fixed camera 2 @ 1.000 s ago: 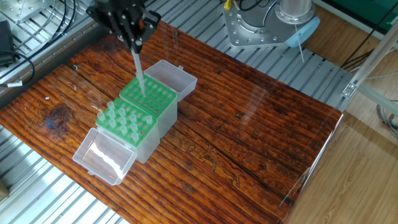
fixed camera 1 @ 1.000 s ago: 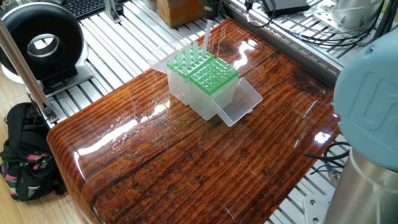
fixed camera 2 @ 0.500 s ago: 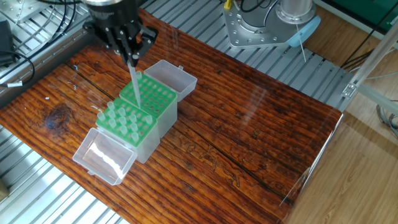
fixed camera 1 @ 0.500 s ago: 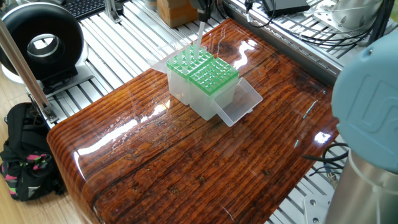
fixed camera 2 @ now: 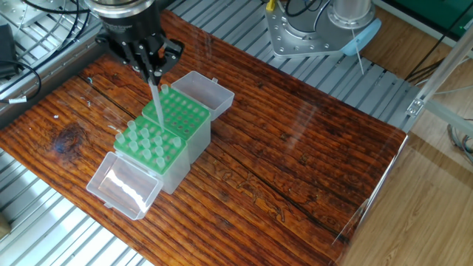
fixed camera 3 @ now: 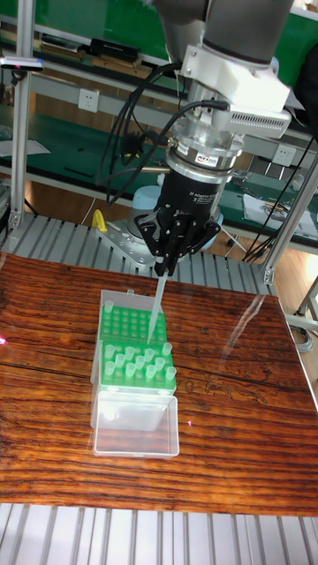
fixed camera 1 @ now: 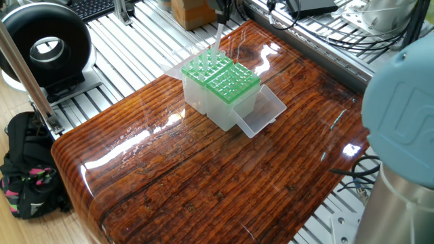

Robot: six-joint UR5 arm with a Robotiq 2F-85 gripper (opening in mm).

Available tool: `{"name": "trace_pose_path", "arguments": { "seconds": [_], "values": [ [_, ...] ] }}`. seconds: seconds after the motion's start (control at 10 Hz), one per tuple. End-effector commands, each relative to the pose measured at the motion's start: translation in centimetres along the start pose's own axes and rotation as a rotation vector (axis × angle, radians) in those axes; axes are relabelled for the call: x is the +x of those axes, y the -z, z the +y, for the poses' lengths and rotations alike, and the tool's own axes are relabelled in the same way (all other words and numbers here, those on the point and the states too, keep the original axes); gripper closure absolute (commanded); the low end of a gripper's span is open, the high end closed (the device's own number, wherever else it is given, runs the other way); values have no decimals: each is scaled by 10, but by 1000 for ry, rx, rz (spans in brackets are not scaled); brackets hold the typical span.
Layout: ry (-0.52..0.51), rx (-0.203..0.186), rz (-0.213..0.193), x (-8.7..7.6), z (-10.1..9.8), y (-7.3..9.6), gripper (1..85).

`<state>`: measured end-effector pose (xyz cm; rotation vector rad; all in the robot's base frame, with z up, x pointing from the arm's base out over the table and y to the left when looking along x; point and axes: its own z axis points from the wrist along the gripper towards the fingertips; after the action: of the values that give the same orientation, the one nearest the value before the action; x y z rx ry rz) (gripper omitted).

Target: Transfer all large pipette tips from one holder to another

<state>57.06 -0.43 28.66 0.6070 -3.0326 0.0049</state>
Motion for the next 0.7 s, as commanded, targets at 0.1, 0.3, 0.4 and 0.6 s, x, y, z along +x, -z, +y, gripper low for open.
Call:
{"name": "trace_pose_path", "arguments": {
  "seconds": [0.1, 0.3, 0.4, 0.6],
  "values": [
    [-1, -36, 4, 0, 7, -1, 690],
    [-16, -58, 15, 3, 17, -2, 690],
    [-18, -53, 14, 3, 18, -4, 690],
    [-20, -52, 11, 3, 20, -4, 690]
  ]
}}
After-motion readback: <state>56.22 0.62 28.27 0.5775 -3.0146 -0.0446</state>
